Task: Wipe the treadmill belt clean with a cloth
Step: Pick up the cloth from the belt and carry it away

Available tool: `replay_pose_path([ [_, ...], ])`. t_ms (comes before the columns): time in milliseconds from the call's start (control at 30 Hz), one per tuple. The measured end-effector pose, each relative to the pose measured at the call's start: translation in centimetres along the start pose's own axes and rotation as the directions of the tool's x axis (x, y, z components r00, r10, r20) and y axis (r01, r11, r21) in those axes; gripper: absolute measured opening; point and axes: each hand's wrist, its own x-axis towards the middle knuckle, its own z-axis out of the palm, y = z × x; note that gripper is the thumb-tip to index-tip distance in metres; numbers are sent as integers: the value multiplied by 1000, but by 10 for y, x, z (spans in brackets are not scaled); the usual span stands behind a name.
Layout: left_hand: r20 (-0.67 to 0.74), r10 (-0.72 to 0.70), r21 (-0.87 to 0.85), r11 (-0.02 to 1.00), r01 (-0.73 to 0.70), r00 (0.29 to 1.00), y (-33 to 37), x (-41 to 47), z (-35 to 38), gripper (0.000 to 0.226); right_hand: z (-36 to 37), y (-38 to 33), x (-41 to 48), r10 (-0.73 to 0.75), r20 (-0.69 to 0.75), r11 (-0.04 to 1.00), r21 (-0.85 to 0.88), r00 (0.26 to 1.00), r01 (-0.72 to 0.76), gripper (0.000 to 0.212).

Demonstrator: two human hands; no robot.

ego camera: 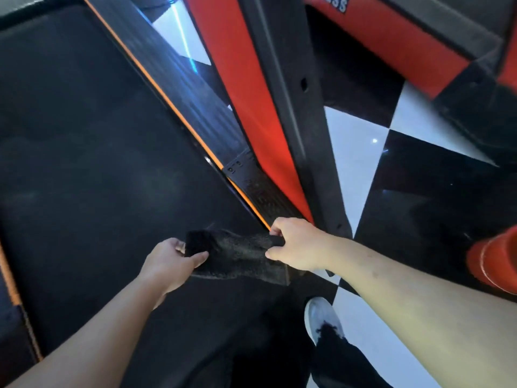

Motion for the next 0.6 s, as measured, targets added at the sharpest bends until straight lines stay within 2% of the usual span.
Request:
replay_pose_path([
  [200,4,155,-49,987,-155,988,78,-67,-24,40,-58,9,-80,61,-159,982,188,985,-30,27],
  [367,102,271,-67,962,-265,957,146,-104,-21,40,-94,34,-151,165,-283,935,351,945,-58,23],
  [600,222,456,-13,885,-465,862,255,-168,29,39,-134,104,-241,327,-475,849,528,817,-33,19],
])
